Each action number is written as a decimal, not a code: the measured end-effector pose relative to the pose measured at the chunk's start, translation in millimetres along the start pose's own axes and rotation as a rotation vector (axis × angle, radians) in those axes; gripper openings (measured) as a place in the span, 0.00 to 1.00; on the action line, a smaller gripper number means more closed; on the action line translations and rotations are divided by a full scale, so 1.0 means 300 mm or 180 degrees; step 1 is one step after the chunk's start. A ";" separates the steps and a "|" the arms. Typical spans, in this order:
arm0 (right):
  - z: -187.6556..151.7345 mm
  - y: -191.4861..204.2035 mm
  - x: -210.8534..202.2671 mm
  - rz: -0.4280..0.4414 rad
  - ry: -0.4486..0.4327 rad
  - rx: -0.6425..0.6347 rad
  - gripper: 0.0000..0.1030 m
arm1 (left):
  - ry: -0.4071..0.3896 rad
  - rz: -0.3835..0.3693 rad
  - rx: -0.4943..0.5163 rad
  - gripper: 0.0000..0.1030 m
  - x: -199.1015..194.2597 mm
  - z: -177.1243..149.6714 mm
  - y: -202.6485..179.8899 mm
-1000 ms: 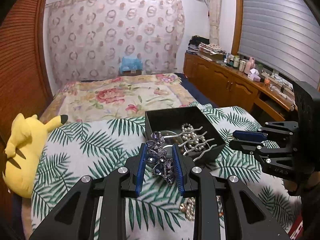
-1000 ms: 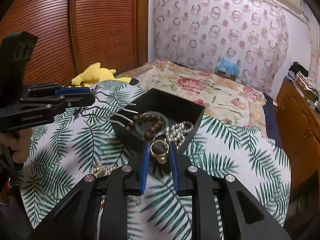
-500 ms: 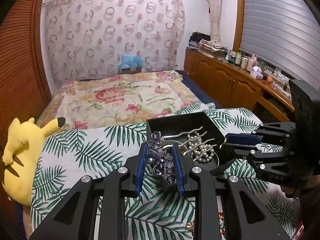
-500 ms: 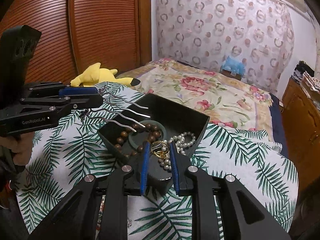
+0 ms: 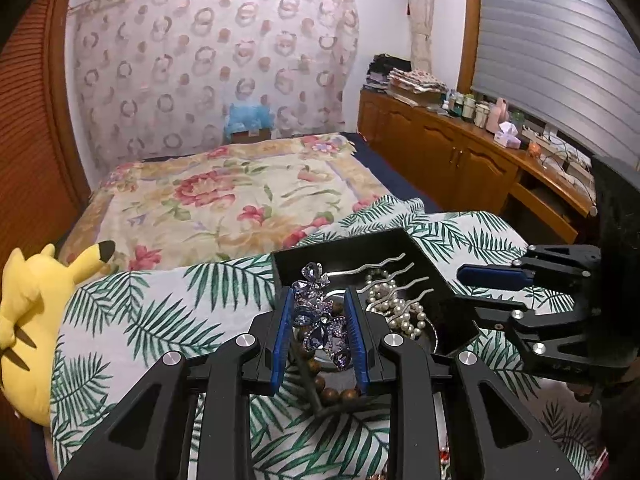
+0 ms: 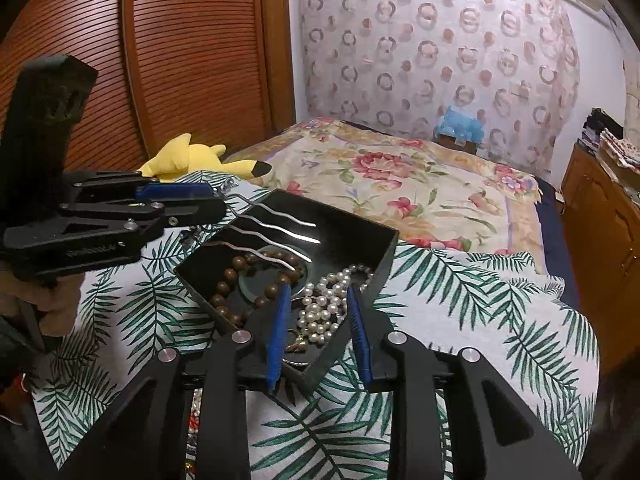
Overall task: Organize jewelry
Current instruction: 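Lower the blue brooch into the box with the left tool while the right tool drops the gold ring in, then open both tools and move them back toward the remaining jewelry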
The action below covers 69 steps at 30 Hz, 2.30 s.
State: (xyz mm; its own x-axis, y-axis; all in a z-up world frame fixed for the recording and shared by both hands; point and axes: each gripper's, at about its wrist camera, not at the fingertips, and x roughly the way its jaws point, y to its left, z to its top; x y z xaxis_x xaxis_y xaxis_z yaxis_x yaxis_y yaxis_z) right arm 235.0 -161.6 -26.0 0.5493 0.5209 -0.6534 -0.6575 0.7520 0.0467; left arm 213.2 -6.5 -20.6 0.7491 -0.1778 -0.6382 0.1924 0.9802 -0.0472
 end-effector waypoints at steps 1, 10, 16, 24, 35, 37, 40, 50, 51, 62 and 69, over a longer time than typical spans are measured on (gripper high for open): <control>-0.002 -0.003 -0.006 -0.0012 -0.0006 0.0004 0.34 | 0.0009 -0.0003 0.0012 0.23 0.009 0.003 -0.001; -0.034 -0.029 -0.039 -0.0102 0.0008 0.0062 0.35 | 0.0093 -0.0024 0.0142 0.23 0.082 0.030 -0.042; -0.050 -0.036 -0.052 -0.0111 0.0016 0.0092 0.36 | 0.0140 -0.0025 0.0159 0.23 0.103 0.036 -0.049; -0.065 -0.033 -0.048 -0.0118 0.0044 0.0111 0.36 | 0.0124 -0.0024 0.0122 0.25 0.095 0.033 -0.037; -0.089 -0.014 -0.069 -0.0127 0.0042 0.0141 0.36 | 0.0010 -0.0014 0.0112 0.33 0.033 0.021 -0.031; -0.095 -0.008 -0.076 -0.0127 0.0040 0.0137 0.36 | -0.0001 -0.0020 0.0099 0.35 0.015 0.013 -0.031; -0.108 0.005 -0.091 -0.0114 0.0040 0.0141 0.36 | -0.0020 -0.0028 0.0080 0.41 -0.018 -0.003 -0.034; -0.175 0.069 -0.127 -0.0053 0.0099 0.0158 0.36 | -0.0006 -0.0016 -0.0019 0.68 -0.107 -0.090 -0.008; -0.182 0.074 -0.126 -0.0047 0.0120 0.0158 0.36 | 0.0004 -0.0022 -0.0039 0.72 -0.112 -0.103 -0.001; -0.264 0.143 -0.085 0.0046 0.0362 0.0101 0.36 | 0.0293 -0.0060 -0.0113 0.79 -0.116 -0.258 0.049; -0.290 0.151 -0.085 -0.0001 0.0414 0.0098 0.36 | 0.0413 -0.0197 -0.0039 0.79 -0.131 -0.333 -0.001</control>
State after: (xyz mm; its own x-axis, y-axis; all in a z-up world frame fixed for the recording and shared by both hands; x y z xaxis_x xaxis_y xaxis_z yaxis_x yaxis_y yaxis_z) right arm 146.3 -175.9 -72.9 0.4766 0.4654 -0.7458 -0.6403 0.7651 0.0683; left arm 120.4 9.0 -72.1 0.6477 -0.2259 -0.7276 0.2274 0.9688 -0.0983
